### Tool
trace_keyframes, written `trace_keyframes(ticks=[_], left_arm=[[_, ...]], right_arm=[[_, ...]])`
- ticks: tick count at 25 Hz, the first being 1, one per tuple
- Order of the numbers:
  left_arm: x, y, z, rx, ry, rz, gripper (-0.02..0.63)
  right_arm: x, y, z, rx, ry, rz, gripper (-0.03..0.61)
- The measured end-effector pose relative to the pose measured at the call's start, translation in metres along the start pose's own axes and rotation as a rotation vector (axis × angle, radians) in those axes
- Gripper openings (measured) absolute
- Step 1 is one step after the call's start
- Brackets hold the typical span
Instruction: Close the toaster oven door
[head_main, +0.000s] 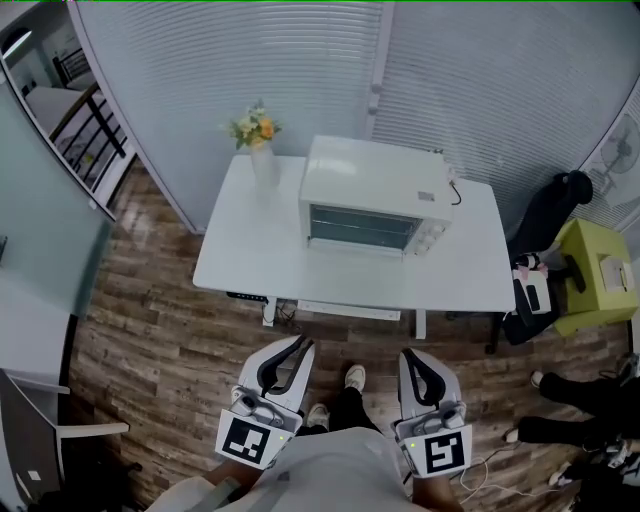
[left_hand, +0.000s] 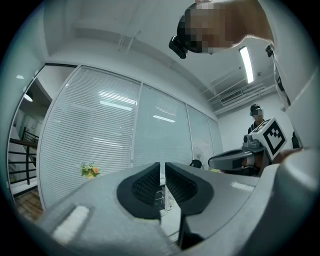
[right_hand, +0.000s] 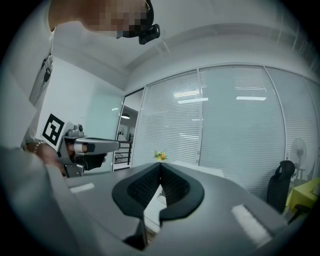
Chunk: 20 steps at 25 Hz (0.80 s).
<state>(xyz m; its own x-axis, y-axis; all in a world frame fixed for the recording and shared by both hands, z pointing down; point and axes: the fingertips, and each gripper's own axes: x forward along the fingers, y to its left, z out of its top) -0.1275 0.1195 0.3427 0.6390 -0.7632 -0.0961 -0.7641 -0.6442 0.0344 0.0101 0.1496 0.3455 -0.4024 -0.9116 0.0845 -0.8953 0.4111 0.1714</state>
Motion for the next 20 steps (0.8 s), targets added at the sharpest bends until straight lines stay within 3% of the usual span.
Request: trace_keyframes(ticks=[20], left_arm=[[0.153, 0.000, -0.002, 0.034, 0.003, 0.018, 0.036]], right_arm=[[0.073, -0.141, -0.007, 0.009, -0.035, 0.019, 0.005]])
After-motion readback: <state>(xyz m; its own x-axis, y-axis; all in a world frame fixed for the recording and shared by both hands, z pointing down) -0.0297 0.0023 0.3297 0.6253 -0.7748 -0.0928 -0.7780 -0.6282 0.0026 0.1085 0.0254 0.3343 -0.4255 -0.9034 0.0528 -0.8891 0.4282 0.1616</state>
